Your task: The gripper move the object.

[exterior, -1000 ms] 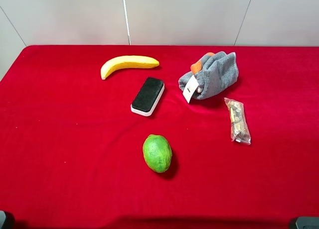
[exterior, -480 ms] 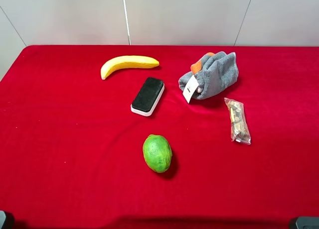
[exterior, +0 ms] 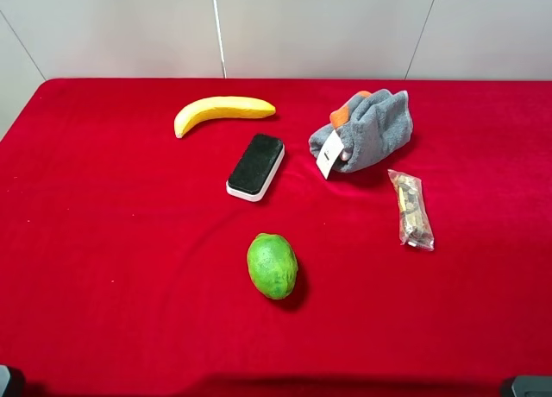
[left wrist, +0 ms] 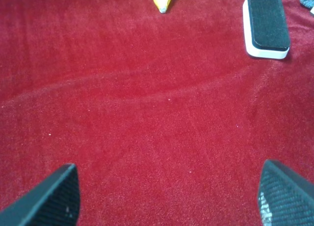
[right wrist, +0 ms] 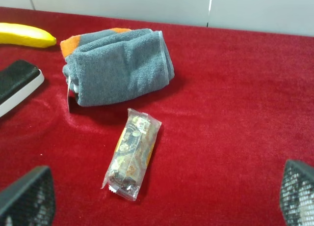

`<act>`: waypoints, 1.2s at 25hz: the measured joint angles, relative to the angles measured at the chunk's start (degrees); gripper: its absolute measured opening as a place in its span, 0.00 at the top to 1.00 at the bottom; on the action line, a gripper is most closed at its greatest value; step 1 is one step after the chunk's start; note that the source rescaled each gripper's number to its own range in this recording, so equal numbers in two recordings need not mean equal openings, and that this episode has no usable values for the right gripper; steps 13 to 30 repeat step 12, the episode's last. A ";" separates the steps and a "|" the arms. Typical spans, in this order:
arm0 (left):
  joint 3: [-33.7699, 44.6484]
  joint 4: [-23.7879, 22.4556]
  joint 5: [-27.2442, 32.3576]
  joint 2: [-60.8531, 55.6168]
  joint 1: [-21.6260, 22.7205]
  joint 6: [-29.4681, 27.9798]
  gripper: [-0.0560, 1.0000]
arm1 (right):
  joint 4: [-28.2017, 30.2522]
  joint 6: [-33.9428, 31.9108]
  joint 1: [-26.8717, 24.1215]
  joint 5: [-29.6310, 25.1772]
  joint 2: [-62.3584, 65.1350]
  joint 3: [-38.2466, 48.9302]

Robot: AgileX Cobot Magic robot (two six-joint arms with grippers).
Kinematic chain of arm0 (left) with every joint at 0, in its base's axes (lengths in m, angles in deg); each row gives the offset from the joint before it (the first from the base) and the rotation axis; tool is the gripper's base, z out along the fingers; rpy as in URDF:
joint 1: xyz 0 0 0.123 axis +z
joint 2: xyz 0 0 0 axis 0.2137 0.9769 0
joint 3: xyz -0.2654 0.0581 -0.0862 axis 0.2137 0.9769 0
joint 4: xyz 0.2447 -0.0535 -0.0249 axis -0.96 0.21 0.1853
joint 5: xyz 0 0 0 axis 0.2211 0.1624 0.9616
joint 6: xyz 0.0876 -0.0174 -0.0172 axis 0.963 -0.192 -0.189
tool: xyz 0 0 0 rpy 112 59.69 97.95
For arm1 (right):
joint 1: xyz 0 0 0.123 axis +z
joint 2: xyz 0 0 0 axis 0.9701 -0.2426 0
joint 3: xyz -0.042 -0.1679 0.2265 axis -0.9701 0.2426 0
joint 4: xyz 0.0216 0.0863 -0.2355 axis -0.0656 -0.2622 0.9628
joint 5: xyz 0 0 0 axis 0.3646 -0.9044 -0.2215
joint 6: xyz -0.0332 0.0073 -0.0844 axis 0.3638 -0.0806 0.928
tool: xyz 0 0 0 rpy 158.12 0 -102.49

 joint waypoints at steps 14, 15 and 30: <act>0.00 0.00 0.00 0.00 0.00 0.00 0.35 | 0.00 0.00 0.00 0.00 0.00 0.00; 0.00 0.00 0.00 0.00 0.00 0.00 0.35 | 0.00 0.00 0.00 0.00 0.00 0.00; 0.00 0.00 0.00 0.00 0.00 0.00 0.35 | 0.00 0.00 0.00 0.00 0.00 0.00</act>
